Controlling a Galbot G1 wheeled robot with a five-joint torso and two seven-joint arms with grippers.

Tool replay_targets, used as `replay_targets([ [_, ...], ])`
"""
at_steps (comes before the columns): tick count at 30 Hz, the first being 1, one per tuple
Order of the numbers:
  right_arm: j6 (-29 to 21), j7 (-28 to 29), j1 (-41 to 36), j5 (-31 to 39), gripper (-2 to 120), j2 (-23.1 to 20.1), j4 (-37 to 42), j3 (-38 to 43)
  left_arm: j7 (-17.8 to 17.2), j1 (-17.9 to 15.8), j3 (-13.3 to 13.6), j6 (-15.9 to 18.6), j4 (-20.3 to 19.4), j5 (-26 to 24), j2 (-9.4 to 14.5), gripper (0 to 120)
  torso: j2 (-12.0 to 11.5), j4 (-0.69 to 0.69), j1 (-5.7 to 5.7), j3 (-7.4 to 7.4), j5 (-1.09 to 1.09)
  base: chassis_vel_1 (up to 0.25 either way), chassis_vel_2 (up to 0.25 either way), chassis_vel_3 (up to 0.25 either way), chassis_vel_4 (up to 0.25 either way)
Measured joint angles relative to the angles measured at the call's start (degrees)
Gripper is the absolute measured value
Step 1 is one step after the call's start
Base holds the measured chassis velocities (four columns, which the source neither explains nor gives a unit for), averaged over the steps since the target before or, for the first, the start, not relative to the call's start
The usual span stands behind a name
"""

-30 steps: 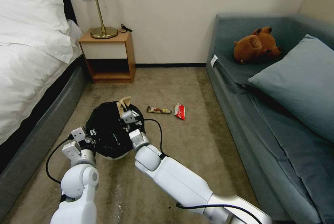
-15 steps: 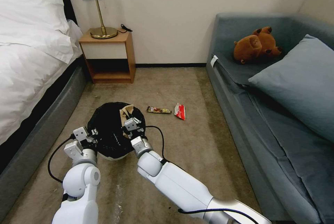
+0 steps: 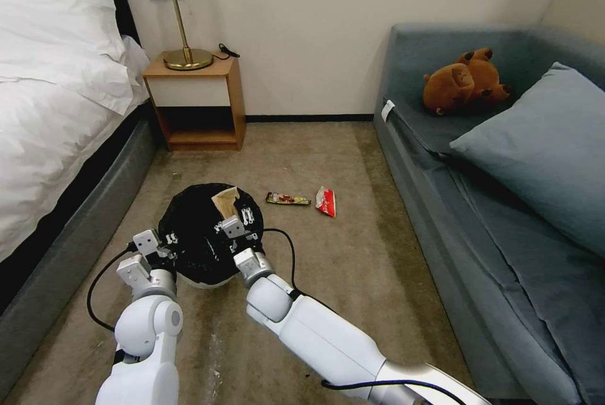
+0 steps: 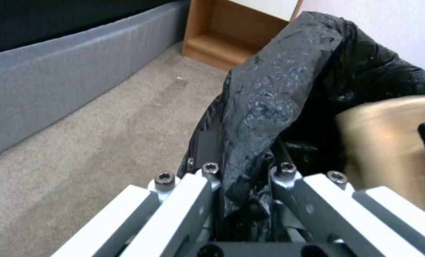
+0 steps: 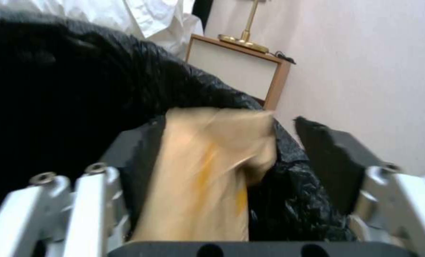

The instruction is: Pick up the trash bin, then pick up the garbage on the floor and place it into the trash bin.

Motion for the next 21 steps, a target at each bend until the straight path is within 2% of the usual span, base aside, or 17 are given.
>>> replay_targets([
  [2, -0.36, 0.3, 0.16, 0.17, 82, 0.0, 0.55, 0.0, 0.0, -0.04, -0.05, 0.0, 0.0, 0.0, 0.03, 4, 0.0, 0.0, 0.0, 0.0, 0.0, 0.0, 0.0, 0.0, 0.0],
  [4, -1.26, 0.85, 0.71, 0.73, 93, 0.0, 2.38, 0.1, -0.02, -0.13, -0.17, 0.04, 0.0, -0.01, 0.17, 4, 0.0, 0.0, 0.0, 0.0, 0.0, 0.0, 0.0, 0.0, 0.0],
  [7, -1.82, 1.05, 1.31, 1.14, 99, 0.0, 4.1, 0.57, -0.04, -0.26, -0.28, 0.1, 0.03, -0.03, 0.25, 4, 0.0, 0.0, 0.0, 0.0, 0.0, 0.0, 0.0, 0.0, 0.0],
  [14, -3.17, 1.15, 2.8, 2.44, 100, 0.0, 7.91, 3.32, -0.04, -0.43, -0.34, 0.28, 0.23, -0.05, 0.38, 4, 0.0, 0.0, 0.0, 0.0, 0.0, 0.0, 0.0, 0.0, 0.0],
  [21, -4.5, 0.93, 2.56, 3.96, 100, 0.0, 12.74, 10.23, 0.18, -1.37, -0.47, 0.78, 0.78, -0.34, 0.87, 4, 0.01, 0.0, 0.0, 0.0, 0.0, 0.0, 0.0, 0.0, 0.0],
])
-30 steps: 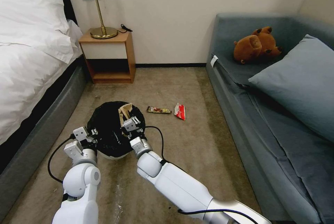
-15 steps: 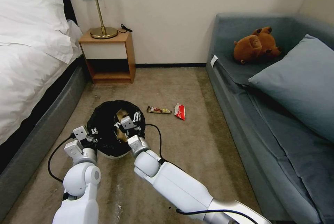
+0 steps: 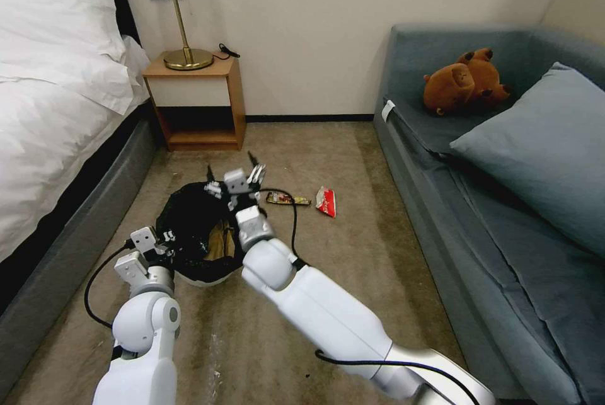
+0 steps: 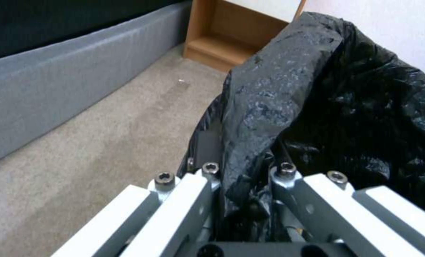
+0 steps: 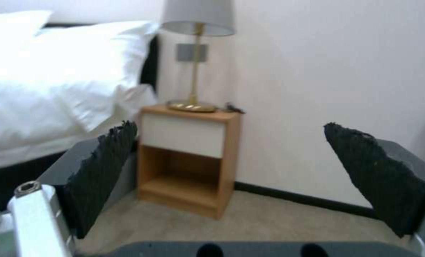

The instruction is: Pick up the trash bin, then pick up the garbage on the floor and place it into the trash bin.

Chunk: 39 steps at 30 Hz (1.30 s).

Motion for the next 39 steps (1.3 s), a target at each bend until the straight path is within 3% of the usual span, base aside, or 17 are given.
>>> replay_targets([
  [5, 2.35, -0.68, -2.07, -0.01, 100, -0.38, 1.52, 5.95, 0.31, -0.59, -0.17, -0.04, 0.51, -0.96, 0.54, 4, 0.0, 0.01, 0.0, 0.0, 0.0, 0.0, 0.0, 0.0, 0.0],
  [11, 6.02, -1.25, -8.53, -0.32, 100, -3.79, 4.05, 13.89, 1.12, -0.23, -0.67, -0.2, 0.69, -2.12, 1.65, 4, 0.0, -0.01, 0.0, 0.0, 0.01, 0.0, 0.0, 0.0, 0.0],
  [20, 13.95, -9.61, -21.79, -5.24, 100, -6.19, 5.57, 24.17, 2.99, 0.3, -0.82, -0.81, 1.38, -2.64, 2.66, 4, 0.0, -0.01, 0.0, 0.0, 0.01, 0.0, 0.0, 0.0, 0.0],
  [28, 19.3, -13.78, -28.15, -9.24, 100, -4.74, 3.67, 29.99, 4.73, 0.43, -0.46, -1.57, 1.91, -1.61, 2.53, 4, 0.0, -0.01, 0.0, -0.01, 0.0, 0.0, 0.0, 0.0, 0.0],
  [39, 21.82, -15.34, -30.02, -10.14, 100, -4.32, 2.34, 31.35, 4.89, 0.33, -0.18, -2.05, 1.87, -0.67, 1.76, 4, 0.0, 0.0, 0.0, 0.0, 0.0, 0.0, 0.0, 0.0, 0.0],
])
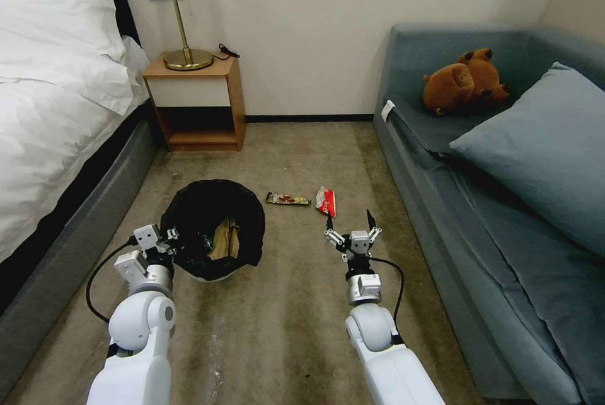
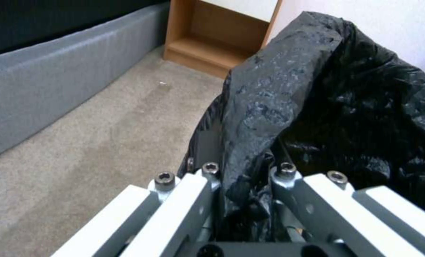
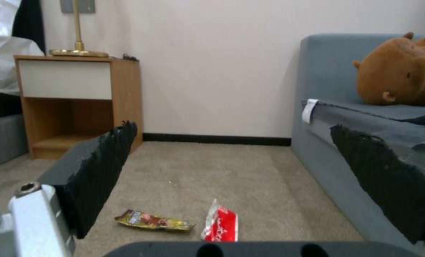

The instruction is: Pick up the trash bin, then pick up the garbage on the floor and place it into the trash bin.

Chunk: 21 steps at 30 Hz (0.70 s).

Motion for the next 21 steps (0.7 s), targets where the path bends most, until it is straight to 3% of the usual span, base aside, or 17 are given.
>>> replay_targets([
  [12, 0.29, -0.62, 0.08, 0.14, 100, -0.29, -0.26, -0.11, -0.32, 0.75, -0.29, -0.05, -0.92, 0.2, -0.07, 4, 0.0, 0.0, 0.0, 0.0, 0.0, 0.0, 0.0, 0.0, 0.0],
  [21, 1.46, -3.4, 1.51, 0.82, 100, -3.49, -1.34, -0.22, -0.36, 1.12, -0.49, -0.09, -1.78, 0.37, -0.11, 4, 0.0, 0.0, 0.0, 0.0, 0.0, 0.0, 0.0, 0.0, 0.0],
])
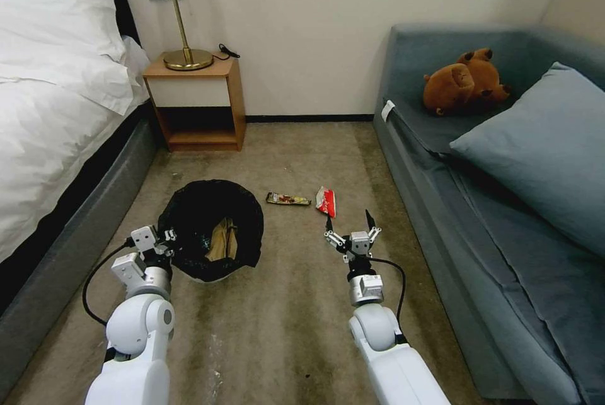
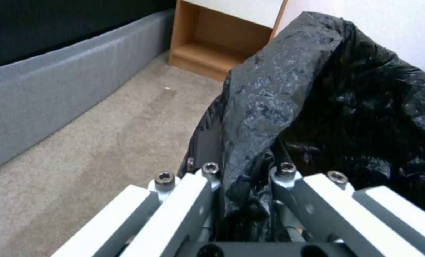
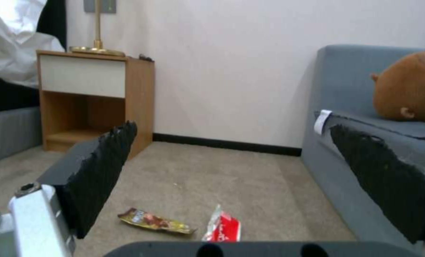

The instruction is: Pick up the trash bin, then pick up the garbage on the floor and place it into the trash bin.

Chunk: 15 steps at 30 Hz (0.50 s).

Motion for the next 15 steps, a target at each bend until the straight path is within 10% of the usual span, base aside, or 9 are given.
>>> replay_targets([
  [15, 0.44, -0.75, -0.4, 0.47, 100, -0.33, -0.29, 0.82, -0.04, 0.27, -0.05, -0.34, -0.13, 0.06, -0.14, 4, 0.0, 0.0, 0.0, 0.0, 0.0, 0.0, 0.0, 0.0, 0.0],
])
